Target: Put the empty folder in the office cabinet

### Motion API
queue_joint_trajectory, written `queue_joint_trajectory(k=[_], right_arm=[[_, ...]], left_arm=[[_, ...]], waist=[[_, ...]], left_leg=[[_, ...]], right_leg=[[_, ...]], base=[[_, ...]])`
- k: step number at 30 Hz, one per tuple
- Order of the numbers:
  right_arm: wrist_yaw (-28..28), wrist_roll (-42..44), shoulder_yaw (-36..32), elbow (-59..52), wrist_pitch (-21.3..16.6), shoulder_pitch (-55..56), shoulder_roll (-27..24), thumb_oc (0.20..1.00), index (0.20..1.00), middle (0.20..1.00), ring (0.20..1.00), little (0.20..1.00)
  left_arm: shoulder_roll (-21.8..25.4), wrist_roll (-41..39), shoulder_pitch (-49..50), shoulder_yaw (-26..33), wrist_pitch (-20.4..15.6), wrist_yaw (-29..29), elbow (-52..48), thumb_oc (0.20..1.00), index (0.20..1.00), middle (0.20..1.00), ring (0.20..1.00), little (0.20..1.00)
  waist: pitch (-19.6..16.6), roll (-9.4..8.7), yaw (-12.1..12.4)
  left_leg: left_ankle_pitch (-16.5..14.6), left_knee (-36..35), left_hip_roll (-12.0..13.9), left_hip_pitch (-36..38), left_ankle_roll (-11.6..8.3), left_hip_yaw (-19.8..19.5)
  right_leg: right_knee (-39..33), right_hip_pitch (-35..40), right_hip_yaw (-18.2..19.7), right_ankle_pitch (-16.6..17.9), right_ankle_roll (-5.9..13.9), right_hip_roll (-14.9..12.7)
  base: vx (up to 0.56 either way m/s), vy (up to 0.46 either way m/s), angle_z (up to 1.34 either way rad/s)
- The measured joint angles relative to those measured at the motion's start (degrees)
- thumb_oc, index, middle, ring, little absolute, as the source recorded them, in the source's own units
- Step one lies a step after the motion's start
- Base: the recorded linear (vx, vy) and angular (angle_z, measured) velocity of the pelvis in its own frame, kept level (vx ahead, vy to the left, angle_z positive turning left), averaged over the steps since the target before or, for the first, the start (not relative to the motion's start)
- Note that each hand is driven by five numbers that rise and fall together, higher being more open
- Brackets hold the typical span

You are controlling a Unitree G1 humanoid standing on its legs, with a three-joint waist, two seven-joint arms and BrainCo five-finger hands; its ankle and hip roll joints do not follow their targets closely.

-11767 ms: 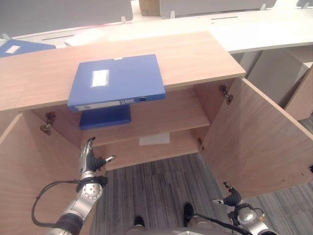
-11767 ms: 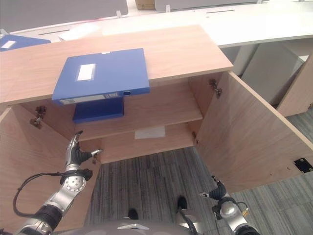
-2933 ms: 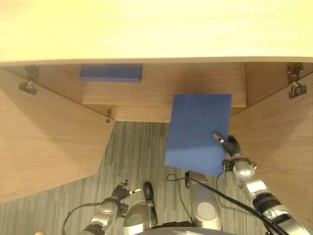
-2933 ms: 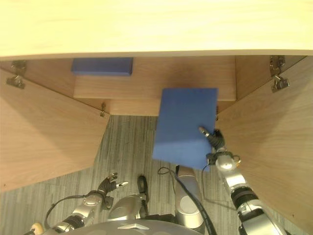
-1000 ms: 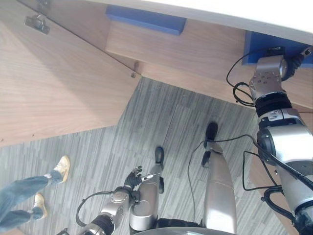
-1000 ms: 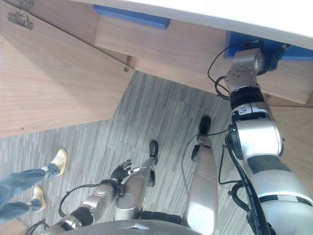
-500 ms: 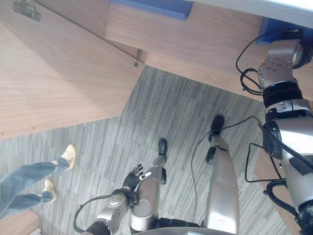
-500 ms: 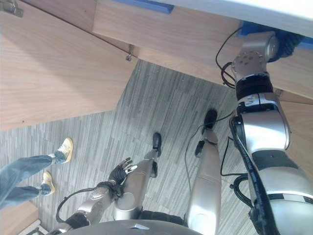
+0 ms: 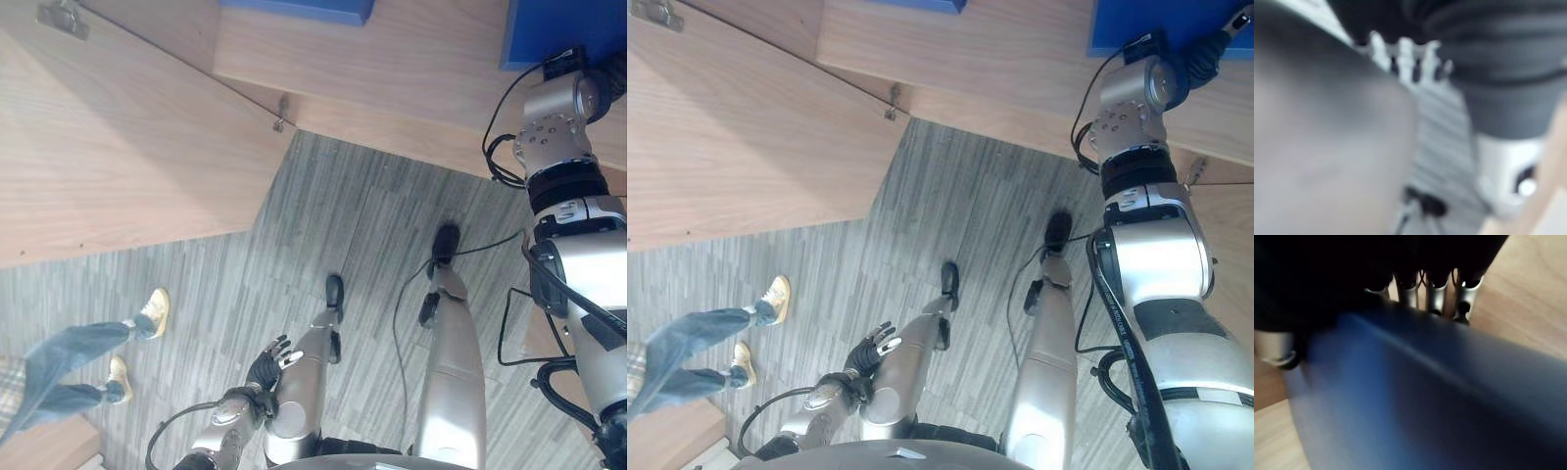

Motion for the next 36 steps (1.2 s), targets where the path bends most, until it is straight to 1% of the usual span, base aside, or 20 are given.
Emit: queue_joint_trajectory(k=[2, 7, 9, 10, 11, 12, 14, 16, 17, 20, 22, 23, 24, 28, 29, 30, 31, 33, 35, 36], right_arm=[[2.6, -0.6, 1.1, 0.0, 2.2, 0.0, -0.7, 1.000, 1.000, 1.000, 1.000, 1.000], [4.2, -2.3, 2.9, 0.1, 8.5, 0.0, -2.7, 1.000, 1.000, 1.000, 1.000, 1.000], [6.3, -4.9, 4.8, 1.2, 13.3, -0.1, -4.1, 1.000, 1.000, 1.000, 1.000, 1.000], [7.2, -6.0, 5.7, 2.3, 14.8, -0.2, -4.4, 1.000, 1.000, 1.000, 1.000, 1.000], [8.4, -6.6, 7.2, 2.8, 17.7, -0.2, -4.8, 1.000, 1.000, 1.000, 1.000, 1.000], [9.0, -6.5, 7.6, 3.2, 19.4, -0.2, -5.0, 1.000, 1.000, 1.000, 1.000, 1.000], [10.0, -6.6, 8.0, 4.6, 21.2, -0.5, -5.6, 1.000, 1.000, 1.000, 1.000, 1.000], [13.5, -6.6, 7.9, 6.7, 25.3, -0.6, -7.6, 1.000, 1.000, 1.000, 1.000, 1.000], [14.9, -6.6, 7.9, 7.4, 26.7, -0.4, -8.3, 1.000, 1.000, 1.000, 1.000, 1.000], [16.4, -6.5, 7.6, 9.6, 29.9, 0.4, -8.3, 1.000, 1.000, 1.000, 1.000, 1.000], [19.3, -7.5, 6.8, 12.5, 33.1, 2.0, -8.2, 1.000, 1.000, 1.000, 1.000, 1.000], [20.8, -9.4, 6.9, 13.5, 34.4, 2.7, -8.2, 1.000, 1.000, 1.000, 1.000, 1.000], [23.1, -13.2, 7.4, 13.6, 35.7, 4.5, -8.0, 1.000, 1.000, 1.000, 1.000, 1.000], [27.6, -18.1, 7.8, 14.2, 37.9, 8.6, -7.4, 1.000, 1.000, 1.000, 1.000, 1.000], [29.4, -20.6, 7.7, 15.3, 38.4, 9.4, -7.2, 1.000, 1.000, 1.000, 1.000, 1.000], [30.7, -23.7, 7.9, 15.7, 38.0, 10.2, -6.8, 1.000, 1.000, 1.000, 1.000, 1.000], [30.8, -26.0, 8.4, 15.7, 36.5, 11.5, -6.5, 1.000, 1.000, 1.000, 1.000, 1.000], [30.3, -30.5, 9.1, 15.6, 33.6, 14.5, -5.4, 1.000, 1.000, 1.000, 1.000, 1.000], [29.3, -35.0, 9.1, 15.1, 29.4, 17.5, -4.3, 1.000, 1.000, 1.000, 1.000, 1.000], [29.2, -37.5, 9.1, 14.3, 26.7, 19.5, -4.1, 1.000, 1.000, 1.000, 1.000, 1.000]], left_arm=[[0.0, 0.0, 0.2, 0.0, 0.0, -0.1, 0.0, 1.000, 1.000, 1.000, 1.000, 1.000], [0.0, 0.0, 0.3, 0.0, 0.0, -0.2, 0.0, 1.000, 1.000, 1.000, 1.000, 1.000], [0.0, 0.0, 0.4, 0.1, 0.1, -0.2, 0.0, 1.000, 1.000, 1.000, 1.000, 1.000], [0.0, 0.0, 0.5, 0.1, 0.1, -0.2, 0.0, 1.000, 1.000, 1.000, 1.000, 1.000], [0.2, 0.0, 0.5, 0.1, 0.1, -0.2, -0.1, 1.000, 1.000, 1.000, 1.000, 1.000], [0.2, 0.0, 0.5, 0.1, 0.1, -0.2, -0.1, 1.000, 1.000, 1.000, 1.000, 1.000], [0.2, 0.0, 0.5, 0.1, 0.2, -0.2, -0.2, 1.000, 1.000, 1.000, 1.000, 1.000], [0.2, 0.1, 0.6, 0.1, 0.3, -0.2, -0.2, 1.000, 1.000, 1.000, 1.000, 1.000], [0.2, 0.1, 0.6, 0.1, 0.3, -0.2, -0.2, 1.000, 1.000, 1.000, 1.000, 1.000], [0.4, 0.4, 0.9, 0.1, 0.4, -0.2, 0.0, 1.000, 1.000, 1.000, 1.000, 1.000], [0.5, 1.3, 1.1, 0.1, 0.5, -0.2, 0.2, 1.000, 1.000, 1.000, 1.000, 1.000], [0.6, 1.4, 1.1, 0.0, 0.5, -0.2, 0.3, 1.000, 1.000, 1.000, 1.000, 1.000], [0.7, 1.9, 1.2, 0.0, 0.5, -0.1, 0.4, 1.000, 1.000, 1.000, 1.000, 1.000], [1.7, 2.8, 1.2, -0.2, 0.7, 0.1, 0.6, 1.000, 1.000, 1.000, 1.000, 1.000], [2.3, 2.9, 1.2, -0.3, 0.7, 0.2, 0.7, 1.000, 1.000, 1.000, 1.000, 1.000], [2.6, 2.9, 1.2, -0.1, 0.7, 0.3, 1.4, 1.000, 1.000, 1.000, 1.000, 1.000], [2.6, 3.0, 1.0, -0.1, 0.8, 0.5, 2.2, 1.000, 1.000, 1.000, 1.000, 1.000], [2.6, 3.5, 1.0, 0.0, 0.8, 0.5, 3.2, 1.000, 1.000, 1.000, 1.000, 1.000], [2.6, 3.5, 1.0, 0.0, 0.5, 0.7, 3.7, 1.000, 1.000, 1.000, 1.000, 1.000], [2.6, 3.5, 1.0, 0.0, 0.2, 0.8, 3.8, 1.000, 1.000, 1.000, 1.000, 1.000]], waist=[[-0.1, 0.16, -0.1], [-0.1, 0.17, -0.1], [-0.1, 0.17, -0.1], [-0.1, 0.17, -0.1], [-0.1, 0.16, -0.2], [-0.1, 0.16, -0.2], [-0.1, 0.17, -0.3], [-0.2, 0.15, -0.4], [-0.2, 0.12, -0.5], [-0.6, 0.08, -1.1], [-1.0, -0.03, -1.7], [-1.1, -0.04, -1.8], [-2.0, -0.29, -1.8], [-2.8, -1.04, -2.0], [-2.8, -1.12, -2.0], [-2.8, -1.21, -2.0], [-2.8, -1.25, -2.0], [-2.9, -1.30, -2.0], [-2.9, -1.43, -2.2], [-2.8, -1.59, -2.2]], left_leg=[[-0.2, 0.6, 0.0, -0.4, -0.14, 0.1], [-0.4, 1.3, 0.1, -0.4, -0.12, 0.0], [-0.7, 2.1, 0.3, -0.4, -0.23, -0.1], [-1.0, 2.5, 0.6, -0.3, -0.44, -0.1], [-1.5, 3.5, 1.0, -0.4, -0.98, -0.1], [-1.6, 3.9, 1.0, -0.4, -0.94, -0.1], [-2.0, 4.4, 1.0, -0.4, -0.56, -0.1], [-2.3, 5.4, 1.1, -0.1, -0.86, -0.3], [-2.5, 5.7, 1.1, 0.2, -0.95, -0.3], [-3.3, 6.4, 1.1, 0.9, -0.50, -0.2], [-3.5, 6.6, 1.1, 2.3, -0.26, 0.0], [-3.6, 6.6, 1.1, 2.9, -0.28, 0.1], [-4.1, 6.8, 1.1, 2.9, -0.04, 0.4], [-5.1, 8.2, 1.0, 3.7, 0.11, 1.0], [-5.6, 9.1, 1.0, 3.8, 0.45, 0.9], [-6.0, 9.8, 1.0, 3.7, 0.62, 1.1], [-6.0, 10.0, 0.9, 3.8, 0.62, 1.1], [-6.4, 10.3, 0.9, 4.4, 0.71, 1.0], [-6.7, 10.5, 0.8, 4.8, 0.96, 1.1], [-6.7, 10.3, 0.8, 5.2, 0.96, 1.1]], right_leg=[[-0.3, 0.0, 0.0, 1.1, -0.07, 0.1], [-0.4, 0.5, 0.0, 1.5, -0.05, 0.1], [-1.1, 1.3, -0.1, 2.2, -0.13, 0.3], [-1.4, 1.7, -0.1, 2.2, -0.07, 0.6], [-1.5, 2.1, -0.2, 2.4, 0.09, 0.8], [-1.6, 2.4, -0.2, 2.4, 0.11, 0.9], [-1.9, 2.9, -0.2, 2.5, 0.29, 1.0], [-2.4, 3.9, -0.2, 2.8, 0.73, 1.0], [-2.6, 4.4, -0.2, 3.0, 0.88, 1.0], [-3.8, 5.9, -0.1, 3.3, 1.34, 1.1], [-5.4, 8.2, -0.1, 3.9, 1.89, 1.2], [-6.0, 9.0, -0.1, 4.1, 2.06, 1.2], [-6.9, 9.6, -0.1, 4.3, 2.41, 1.2], [-7.7, 11.2, 0.0, 4.5, 2.49, 1.1], [-8.1, 11.9, 0.0, 4.5, 2.51, 1.1], [-8.6, 12.3, 0.0, 4.5, 2.55, 1.1], [-8.9, 12.7, 0.1, 4.8, 3.00, 1.0], [-9.4, 13.8, 0.2, 5.5, 3.17, 1.0], [-10.0, 14.5, 0.5, 5.6, 3.31, 1.0], [-10.6, 15.1, 0.6, 6.3, 3.51, 1.0]], base=[[-0.01, -0.010, -0.05], [0.00, -0.006, 0.00], [-0.03, -0.048, 0.00], [-0.03, -0.054, -0.06], [-0.03, -0.037, -0.05], [-0.04, -0.044, -0.03], [0.00, 0.000, 0.00], [-0.04, -0.014, 0.02], [-0.04, -0.013, 0.00], [-0.03, 0.002, -0.04], [-0.04, 0.000, -0.07], [-0.05, -0.005, -0.09], [-0.05, -0.005, -0.12], [-0.03, -0.004, -0.06], [-0.07, 0.024, -0.05], [-0.08, 0.042, -0.03], [-0.06, 0.046, 0.00], [-0.07, 0.097, 0.02], [-0.11, 0.170, -0.02], [-0.09, 0.136, 0.03]])
